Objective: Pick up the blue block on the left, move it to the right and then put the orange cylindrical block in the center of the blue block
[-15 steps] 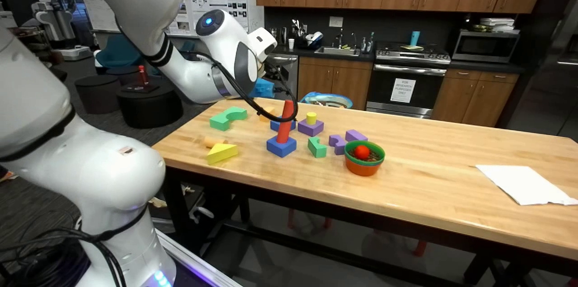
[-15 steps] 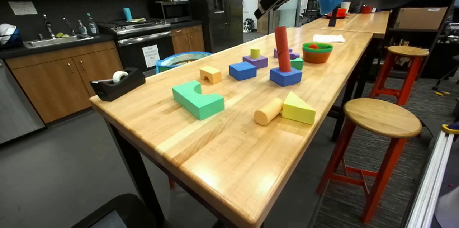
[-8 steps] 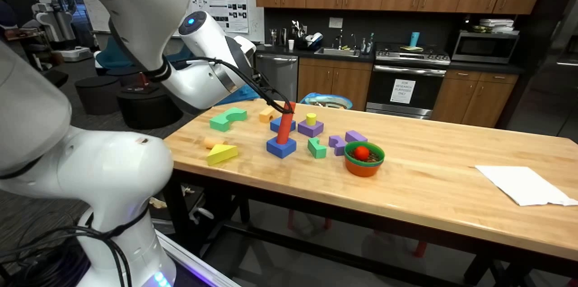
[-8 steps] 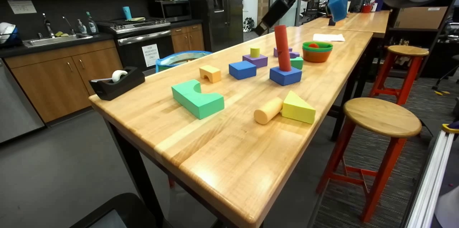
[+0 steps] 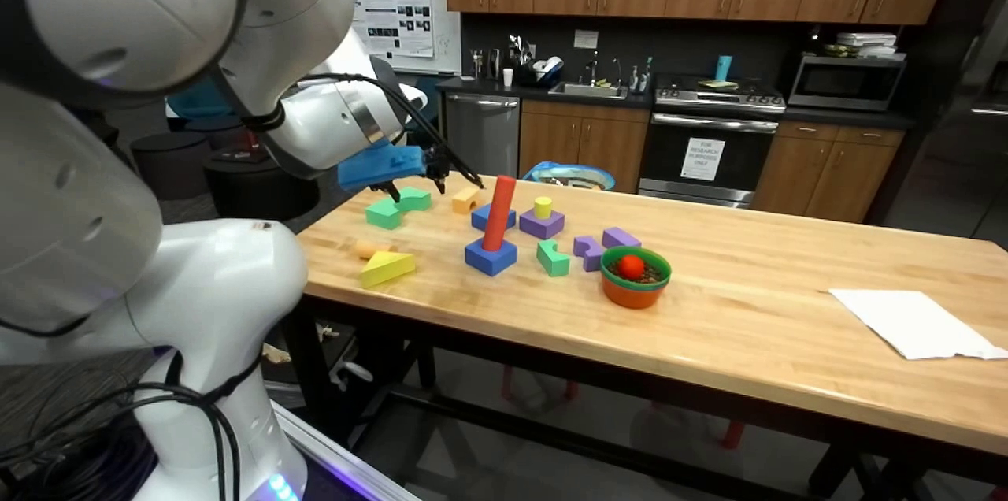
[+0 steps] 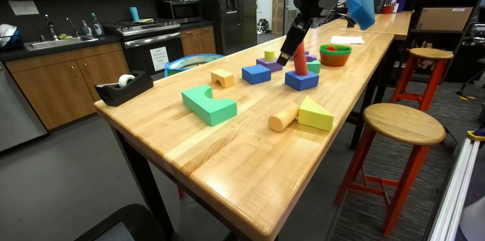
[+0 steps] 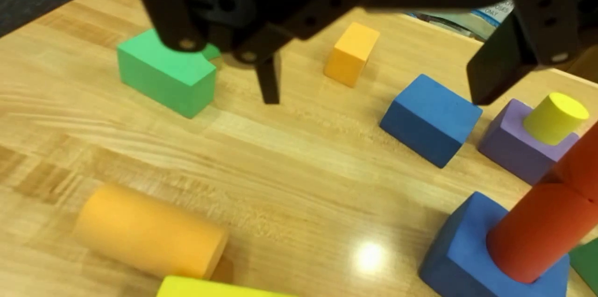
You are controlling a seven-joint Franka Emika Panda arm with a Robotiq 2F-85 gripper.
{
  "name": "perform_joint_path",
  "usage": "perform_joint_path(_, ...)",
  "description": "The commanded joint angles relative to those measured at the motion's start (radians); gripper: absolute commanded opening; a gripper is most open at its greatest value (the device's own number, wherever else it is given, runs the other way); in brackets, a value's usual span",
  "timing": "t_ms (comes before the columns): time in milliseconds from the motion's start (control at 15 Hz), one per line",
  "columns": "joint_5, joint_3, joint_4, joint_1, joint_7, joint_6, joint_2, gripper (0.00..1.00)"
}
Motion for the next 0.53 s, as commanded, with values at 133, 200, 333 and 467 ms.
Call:
perform_joint_path(133,0.003,-0.003,-0.002,0.006,-0.001,-0.017,-0.023,1.0)
perform_joint_path(200,0.003,-0.003,-0.002,0.006,-0.001,-0.016,-0.02,1.0)
perform_joint_path(333,0.003,-0.003,-0.002,0.006,-0.001,-0.015,-0.016,1.0)
perform_joint_path(467,0.003,-0.003,-0.002,0.006,-0.001,-0.015,-0.016,1.0)
